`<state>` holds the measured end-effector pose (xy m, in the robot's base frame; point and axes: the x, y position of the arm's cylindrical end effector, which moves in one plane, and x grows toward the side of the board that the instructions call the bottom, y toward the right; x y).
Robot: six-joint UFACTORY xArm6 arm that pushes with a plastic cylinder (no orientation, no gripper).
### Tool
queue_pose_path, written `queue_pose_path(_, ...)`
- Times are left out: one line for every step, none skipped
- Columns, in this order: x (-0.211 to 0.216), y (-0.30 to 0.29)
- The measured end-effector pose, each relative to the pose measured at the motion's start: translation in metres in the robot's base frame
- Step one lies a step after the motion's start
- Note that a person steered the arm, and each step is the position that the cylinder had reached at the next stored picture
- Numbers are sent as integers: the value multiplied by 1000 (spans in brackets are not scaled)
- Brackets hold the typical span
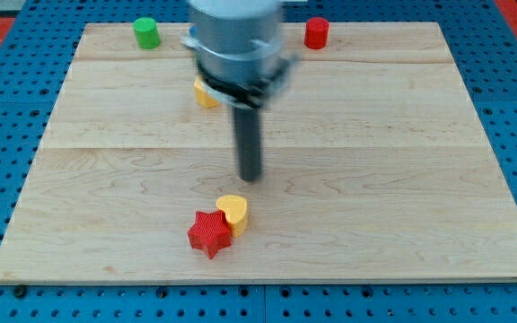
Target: Push the yellow heart to center
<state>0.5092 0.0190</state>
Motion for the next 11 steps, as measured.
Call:
queue_pose_path(56, 52)
queue_pose_path(98, 28)
queue_pose_path(86, -35)
queue_pose_path(71, -48)
queue_pose_path(29, -68)
queue_pose_path(-9, -79)
queue_pose_path(-40, -84)
queue_pose_path(-27, -69)
queue_pose_path(-68, -61)
queue_pose_path(-94, -92)
queue_pose_path(-84, -50)
